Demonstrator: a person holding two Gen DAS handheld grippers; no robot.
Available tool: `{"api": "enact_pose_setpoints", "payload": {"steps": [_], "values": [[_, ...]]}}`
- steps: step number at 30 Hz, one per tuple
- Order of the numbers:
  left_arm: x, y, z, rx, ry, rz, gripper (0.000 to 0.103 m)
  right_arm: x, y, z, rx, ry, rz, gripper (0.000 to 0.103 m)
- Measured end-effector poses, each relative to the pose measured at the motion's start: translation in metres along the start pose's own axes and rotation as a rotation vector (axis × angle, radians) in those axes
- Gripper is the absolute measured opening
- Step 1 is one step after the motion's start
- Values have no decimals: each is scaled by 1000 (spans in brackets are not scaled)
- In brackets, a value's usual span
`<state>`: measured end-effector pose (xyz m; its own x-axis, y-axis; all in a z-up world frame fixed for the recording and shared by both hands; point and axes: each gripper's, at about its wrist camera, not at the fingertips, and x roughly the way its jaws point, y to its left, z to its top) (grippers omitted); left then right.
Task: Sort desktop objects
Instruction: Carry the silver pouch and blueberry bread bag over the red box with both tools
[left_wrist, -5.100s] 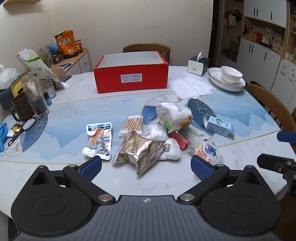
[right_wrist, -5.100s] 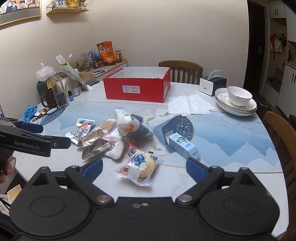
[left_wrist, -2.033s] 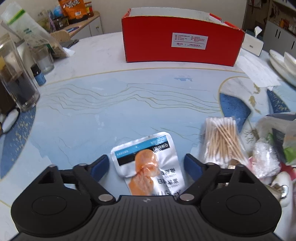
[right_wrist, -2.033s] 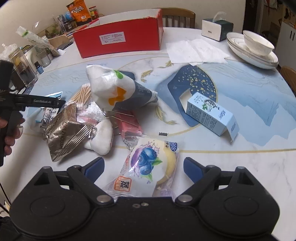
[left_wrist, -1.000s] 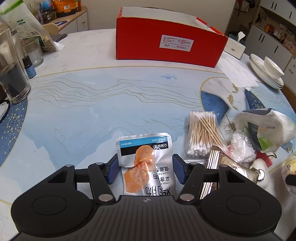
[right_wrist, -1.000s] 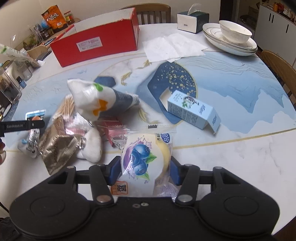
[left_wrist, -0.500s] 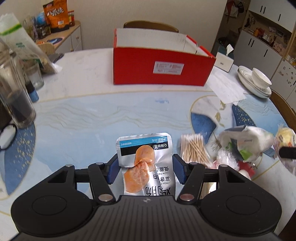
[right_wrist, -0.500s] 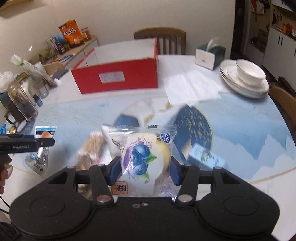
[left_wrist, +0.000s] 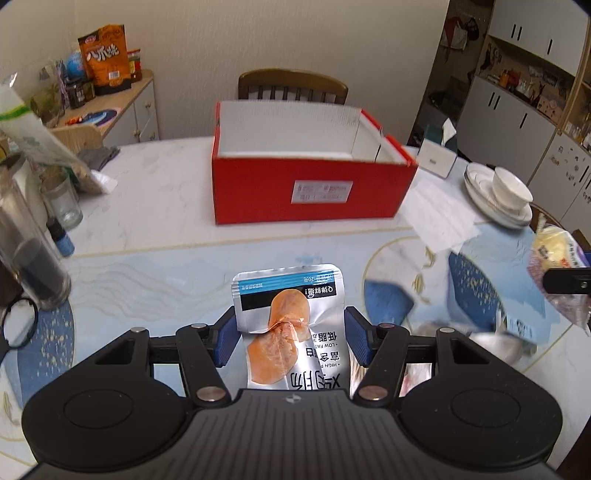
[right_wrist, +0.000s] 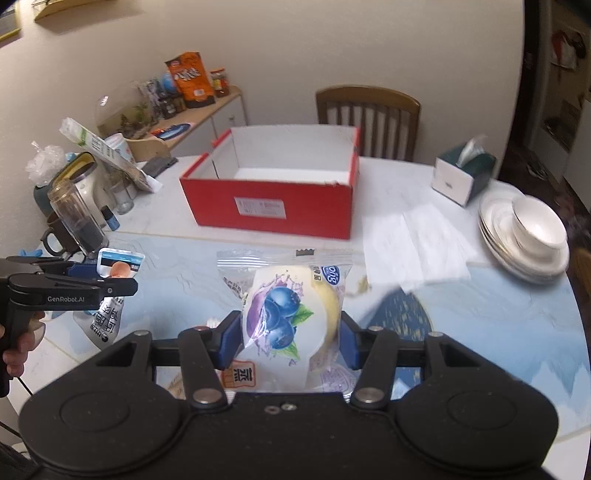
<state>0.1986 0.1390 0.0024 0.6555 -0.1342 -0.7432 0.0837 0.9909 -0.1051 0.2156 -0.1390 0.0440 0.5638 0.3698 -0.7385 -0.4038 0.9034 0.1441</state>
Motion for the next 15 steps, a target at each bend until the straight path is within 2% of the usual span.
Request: {"api": "enact_pose_setpoints", "payload": {"steps": [7, 15], "values": [[7, -14, 33, 16, -36, 21, 59, 20, -10, 34, -49, -11, 64, 52], [26, -20, 73, 34, -47, 48, 59, 45, -18, 69, -98, -9, 93, 52]]}}
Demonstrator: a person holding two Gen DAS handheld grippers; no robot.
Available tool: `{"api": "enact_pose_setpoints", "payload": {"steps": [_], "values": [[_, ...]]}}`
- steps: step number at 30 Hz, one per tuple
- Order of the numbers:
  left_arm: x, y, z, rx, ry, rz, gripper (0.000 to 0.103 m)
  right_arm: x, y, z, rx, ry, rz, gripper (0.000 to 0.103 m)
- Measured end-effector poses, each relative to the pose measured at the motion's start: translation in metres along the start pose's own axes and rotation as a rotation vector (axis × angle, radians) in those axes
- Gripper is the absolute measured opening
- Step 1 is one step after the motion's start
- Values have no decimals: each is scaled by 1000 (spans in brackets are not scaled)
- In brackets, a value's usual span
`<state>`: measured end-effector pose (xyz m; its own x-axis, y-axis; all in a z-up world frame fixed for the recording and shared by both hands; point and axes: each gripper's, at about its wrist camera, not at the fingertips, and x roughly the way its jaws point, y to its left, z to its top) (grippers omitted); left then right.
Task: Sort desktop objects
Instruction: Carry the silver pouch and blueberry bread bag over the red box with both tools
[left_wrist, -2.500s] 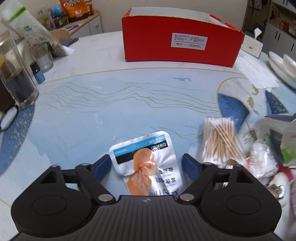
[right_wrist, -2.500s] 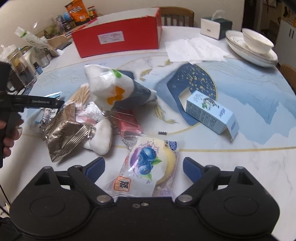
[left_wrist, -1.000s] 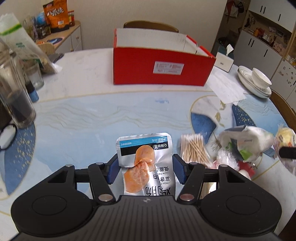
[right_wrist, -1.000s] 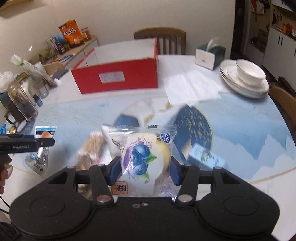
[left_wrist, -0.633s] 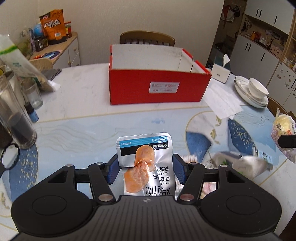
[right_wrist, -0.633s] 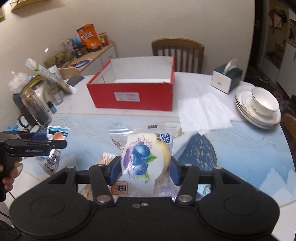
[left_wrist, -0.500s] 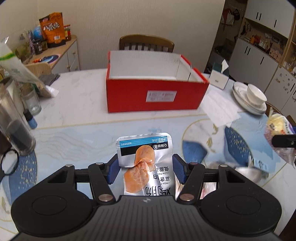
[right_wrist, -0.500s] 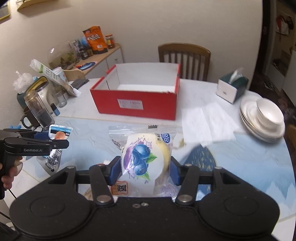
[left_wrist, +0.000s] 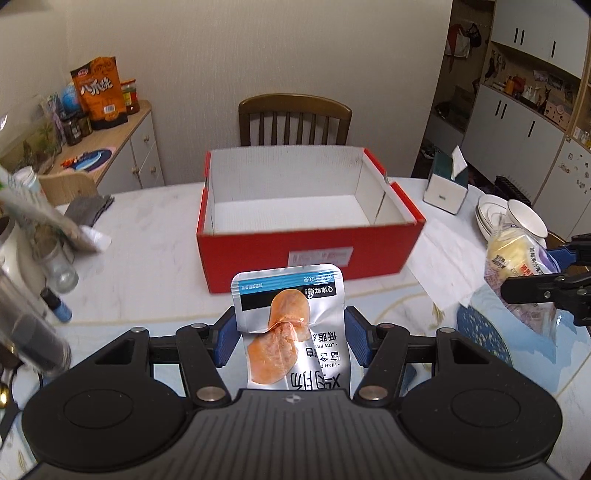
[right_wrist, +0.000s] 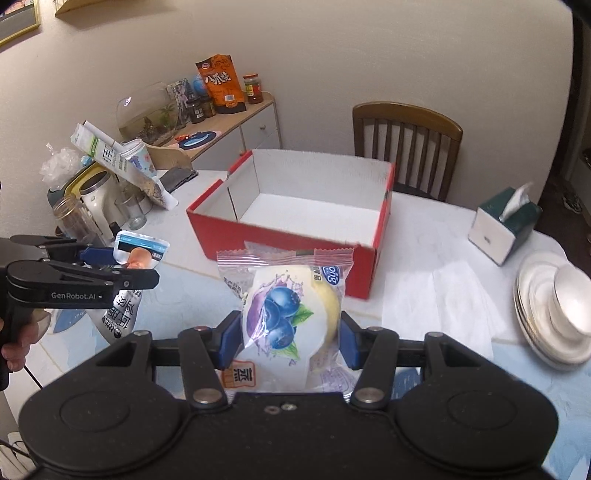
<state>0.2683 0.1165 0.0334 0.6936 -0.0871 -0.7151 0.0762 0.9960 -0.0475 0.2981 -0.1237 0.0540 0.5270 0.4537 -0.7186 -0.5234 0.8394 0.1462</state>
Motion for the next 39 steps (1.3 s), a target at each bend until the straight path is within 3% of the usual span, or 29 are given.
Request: {"api": "enact_pose_setpoints", "payload": {"steps": [13, 27, 39], "values": [[39, -1, 64, 75, -52, 17, 59, 49, -27, 60, -46, -35, -24, 52], [104, 6, 115, 174, -87, 42, 59, 117, -42, 102, -76, -25, -82, 52], [175, 20, 137, 184, -26, 53, 59, 181, -49, 113, -97, 25, -94, 53]]}}
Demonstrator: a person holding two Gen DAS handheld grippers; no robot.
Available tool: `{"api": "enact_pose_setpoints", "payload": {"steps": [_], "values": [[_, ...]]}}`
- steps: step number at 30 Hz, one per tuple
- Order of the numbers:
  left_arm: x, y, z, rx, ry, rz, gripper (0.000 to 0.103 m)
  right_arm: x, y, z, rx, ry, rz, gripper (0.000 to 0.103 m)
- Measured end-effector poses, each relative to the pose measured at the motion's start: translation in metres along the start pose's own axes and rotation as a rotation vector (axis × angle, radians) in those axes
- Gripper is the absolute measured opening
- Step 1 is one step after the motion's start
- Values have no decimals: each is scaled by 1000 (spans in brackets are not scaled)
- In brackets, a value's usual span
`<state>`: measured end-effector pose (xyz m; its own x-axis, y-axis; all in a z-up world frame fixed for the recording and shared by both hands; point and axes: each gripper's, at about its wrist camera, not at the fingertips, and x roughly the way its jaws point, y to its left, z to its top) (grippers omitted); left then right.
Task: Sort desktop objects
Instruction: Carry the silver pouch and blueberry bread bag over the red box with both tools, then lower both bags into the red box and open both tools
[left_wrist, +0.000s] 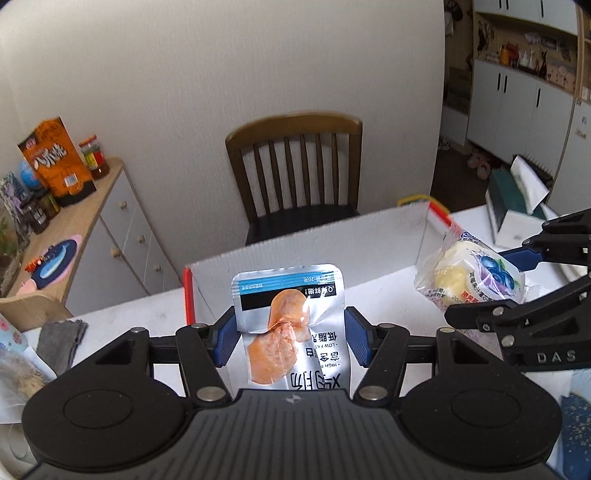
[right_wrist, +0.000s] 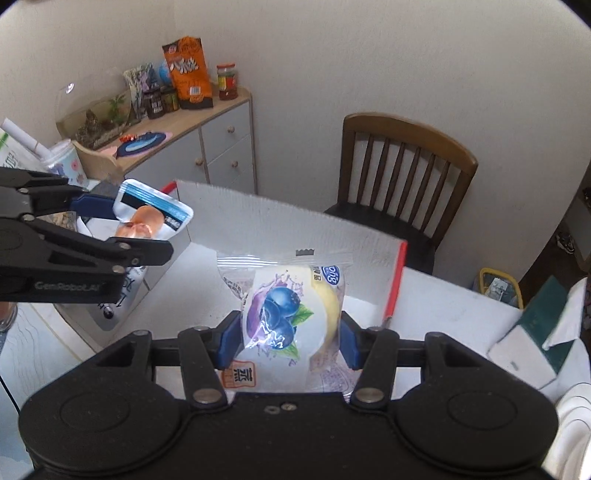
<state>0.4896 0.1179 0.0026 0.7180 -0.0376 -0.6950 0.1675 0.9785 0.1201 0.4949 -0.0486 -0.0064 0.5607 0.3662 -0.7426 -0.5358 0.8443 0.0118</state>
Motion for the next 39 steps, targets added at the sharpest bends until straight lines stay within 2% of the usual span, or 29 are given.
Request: {"api": "enact_pose_setpoints", "payload": {"steps": [11, 18, 36, 39], "values": [[51, 1, -10, 13, 125, -22, 59, 40, 2, -14, 14, 81, 18, 53], [73, 0, -15, 45, 223, -26, 59, 55, 21, -10, -54, 125, 24, 52], [95, -1, -20, 108, 424, -121, 61, 76, 28, -12, -34, 260, 25, 53], [92, -1, -21, 109, 414, -111, 62, 76, 28, -13, -30, 260, 18, 54]]}}
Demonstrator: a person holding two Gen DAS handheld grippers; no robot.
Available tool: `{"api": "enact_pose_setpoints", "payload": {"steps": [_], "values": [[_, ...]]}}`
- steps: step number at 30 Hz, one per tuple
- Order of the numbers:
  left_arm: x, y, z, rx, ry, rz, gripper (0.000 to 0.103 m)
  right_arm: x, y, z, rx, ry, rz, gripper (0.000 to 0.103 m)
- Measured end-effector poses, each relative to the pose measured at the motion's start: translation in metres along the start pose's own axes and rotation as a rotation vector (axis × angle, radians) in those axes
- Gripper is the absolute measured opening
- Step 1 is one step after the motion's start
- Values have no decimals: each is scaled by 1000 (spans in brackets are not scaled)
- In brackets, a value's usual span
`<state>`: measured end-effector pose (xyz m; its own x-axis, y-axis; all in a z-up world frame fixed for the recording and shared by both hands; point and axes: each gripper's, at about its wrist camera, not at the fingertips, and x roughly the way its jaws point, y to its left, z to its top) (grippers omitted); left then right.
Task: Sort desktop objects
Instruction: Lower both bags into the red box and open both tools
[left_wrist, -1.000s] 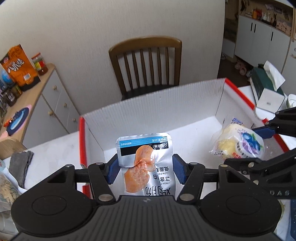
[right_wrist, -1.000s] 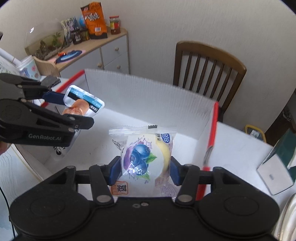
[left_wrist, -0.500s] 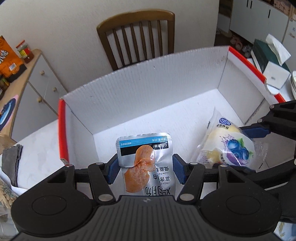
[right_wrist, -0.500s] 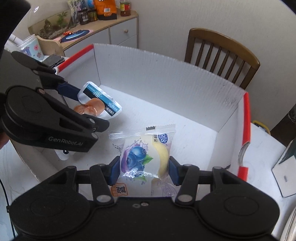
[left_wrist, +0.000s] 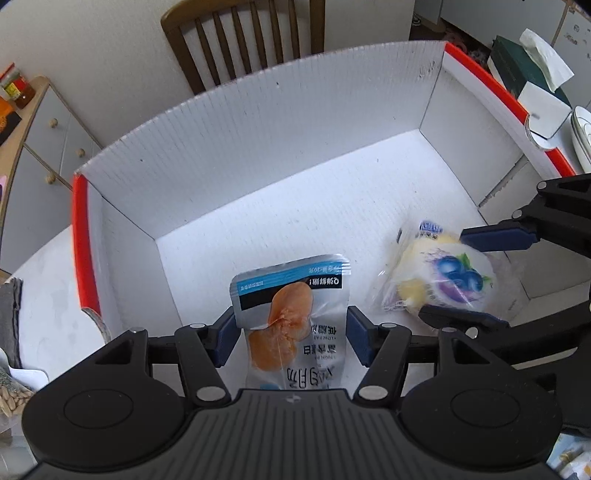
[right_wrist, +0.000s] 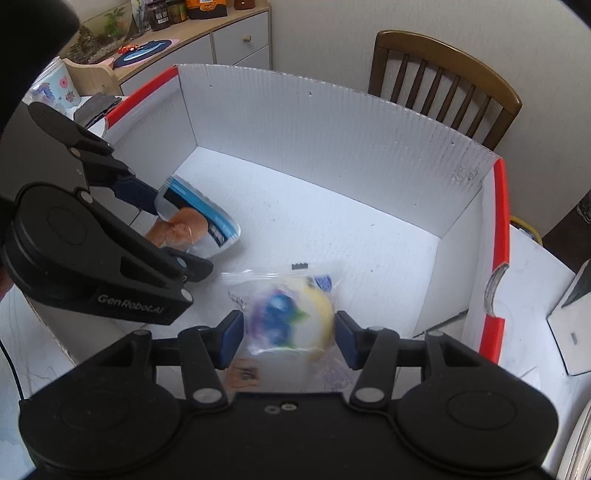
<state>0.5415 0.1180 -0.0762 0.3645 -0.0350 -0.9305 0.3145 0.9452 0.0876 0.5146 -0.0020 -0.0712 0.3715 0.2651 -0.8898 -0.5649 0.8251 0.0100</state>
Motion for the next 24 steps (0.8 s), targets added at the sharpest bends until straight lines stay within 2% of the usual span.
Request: {"api": "enact_pose_setpoints", "payload": {"steps": [3, 13, 19, 24], "values": [[-1, 4, -2, -19, 3, -6, 62, -2, -3, -1, 16, -7, 3, 62], [-18, -4, 2, -31, -51, 3, 62, -25, -4, -4, 47, -66, 46, 71], [-39, -6, -2, -52, -90, 13, 62, -45, -1, -6, 34, -102, 61, 72], [-45, -6, -3, -65, -69, 30, 63, -60, -3, -10, 46, -127, 66, 72]]}}
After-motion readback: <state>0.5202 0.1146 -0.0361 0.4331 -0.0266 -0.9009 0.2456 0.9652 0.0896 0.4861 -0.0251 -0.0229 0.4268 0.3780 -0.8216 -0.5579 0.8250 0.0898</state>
